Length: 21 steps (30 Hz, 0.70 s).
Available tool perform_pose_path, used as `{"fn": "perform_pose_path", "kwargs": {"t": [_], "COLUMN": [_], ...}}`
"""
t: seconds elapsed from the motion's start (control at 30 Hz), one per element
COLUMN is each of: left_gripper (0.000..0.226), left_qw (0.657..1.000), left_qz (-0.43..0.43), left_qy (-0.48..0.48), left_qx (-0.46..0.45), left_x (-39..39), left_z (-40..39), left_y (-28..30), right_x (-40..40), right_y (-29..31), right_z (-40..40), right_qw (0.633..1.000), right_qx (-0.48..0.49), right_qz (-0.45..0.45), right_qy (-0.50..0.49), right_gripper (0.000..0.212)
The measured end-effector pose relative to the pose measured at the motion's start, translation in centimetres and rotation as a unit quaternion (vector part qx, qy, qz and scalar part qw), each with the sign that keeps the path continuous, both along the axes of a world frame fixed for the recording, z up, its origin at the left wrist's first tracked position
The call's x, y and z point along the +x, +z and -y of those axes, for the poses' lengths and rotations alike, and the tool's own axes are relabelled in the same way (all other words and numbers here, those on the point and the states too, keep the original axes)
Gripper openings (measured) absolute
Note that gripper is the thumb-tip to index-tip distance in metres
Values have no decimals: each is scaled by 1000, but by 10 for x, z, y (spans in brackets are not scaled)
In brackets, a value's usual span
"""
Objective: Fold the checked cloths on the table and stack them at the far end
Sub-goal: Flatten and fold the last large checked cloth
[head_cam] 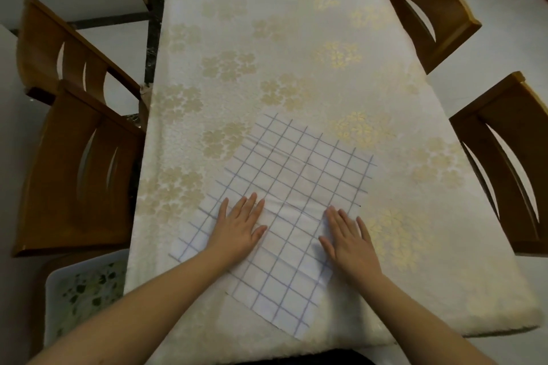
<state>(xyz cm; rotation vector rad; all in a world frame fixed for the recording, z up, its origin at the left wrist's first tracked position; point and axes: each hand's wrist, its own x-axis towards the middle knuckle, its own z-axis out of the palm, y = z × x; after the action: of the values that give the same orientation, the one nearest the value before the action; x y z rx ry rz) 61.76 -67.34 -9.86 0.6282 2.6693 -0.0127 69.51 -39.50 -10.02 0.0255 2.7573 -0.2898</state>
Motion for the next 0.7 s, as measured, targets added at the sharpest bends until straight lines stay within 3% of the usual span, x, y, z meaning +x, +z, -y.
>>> {"fn": "perform_pose_path", "kwargs": {"t": [0.27,0.53,0.7], "left_gripper": [70,53,58], "left_qw": [1000,992,994], "left_qz": [9,-65,-39], "left_qy": [7,39,69], "left_qx": [26,104,72], "left_x": [61,62,15], "left_z": [0,-10,-5], "left_y": [-5,-1,-12], "right_x": [-49,-58,-53], "right_y": [3,8,-3], "right_z": [-9,35,89], "right_qw": [1000,998,995], "right_qx": [16,-4,-31], "right_qz": [4,-48,-63], "right_qy": [2,50,65], "right_gripper": [98,70,59]}}
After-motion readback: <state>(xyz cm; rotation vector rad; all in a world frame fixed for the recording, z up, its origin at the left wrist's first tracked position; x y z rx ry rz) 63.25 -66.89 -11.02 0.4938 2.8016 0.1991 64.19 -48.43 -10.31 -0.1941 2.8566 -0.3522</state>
